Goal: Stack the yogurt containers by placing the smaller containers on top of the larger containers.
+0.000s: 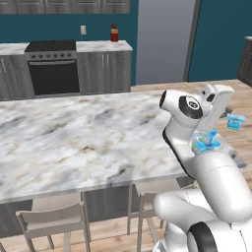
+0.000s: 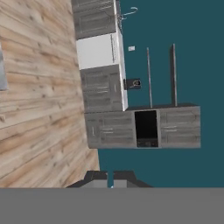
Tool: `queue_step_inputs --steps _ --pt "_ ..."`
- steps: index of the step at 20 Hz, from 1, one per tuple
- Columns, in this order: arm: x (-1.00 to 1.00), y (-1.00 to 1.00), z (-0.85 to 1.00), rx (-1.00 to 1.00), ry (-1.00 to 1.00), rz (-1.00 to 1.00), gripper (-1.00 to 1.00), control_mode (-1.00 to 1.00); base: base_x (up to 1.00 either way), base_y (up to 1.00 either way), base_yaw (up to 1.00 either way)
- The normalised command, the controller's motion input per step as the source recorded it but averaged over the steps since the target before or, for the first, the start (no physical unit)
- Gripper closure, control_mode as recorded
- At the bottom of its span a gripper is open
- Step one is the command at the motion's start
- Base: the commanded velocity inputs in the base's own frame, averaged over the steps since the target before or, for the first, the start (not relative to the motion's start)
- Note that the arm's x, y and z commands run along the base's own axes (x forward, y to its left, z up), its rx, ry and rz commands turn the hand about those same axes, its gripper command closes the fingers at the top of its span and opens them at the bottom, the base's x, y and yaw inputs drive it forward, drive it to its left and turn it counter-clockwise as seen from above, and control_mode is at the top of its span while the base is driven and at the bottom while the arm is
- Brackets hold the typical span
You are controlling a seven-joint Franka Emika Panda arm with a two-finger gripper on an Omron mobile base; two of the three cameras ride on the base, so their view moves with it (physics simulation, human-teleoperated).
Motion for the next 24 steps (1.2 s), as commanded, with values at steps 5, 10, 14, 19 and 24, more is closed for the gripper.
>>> queue_step_inputs --steps 5,10,14,19,24 --pt "-0.07 0.0 -0.01 -0.01 0.0 0.0 1.0 -1.0 0.0 0.0 0.0" --pt "0.0 0.0 -0.03 -0.01 0.0 0.0 1.0 -1.0 0.0 0.0 0.0" --pt "0.0 0.07 -0.04 -0.01 0.0 0.0 1.0 -1.0 0.0 0.0 0.0" --pt "0.0 0.06 -0.06 0.0 0.0 0.0 1.0 -1.0 0.0 0.0 0.0" --pt "0.0 0.0 -0.06 0.0 0.0 0.0 1.0 -1.0 0.0 0.0 0.0"
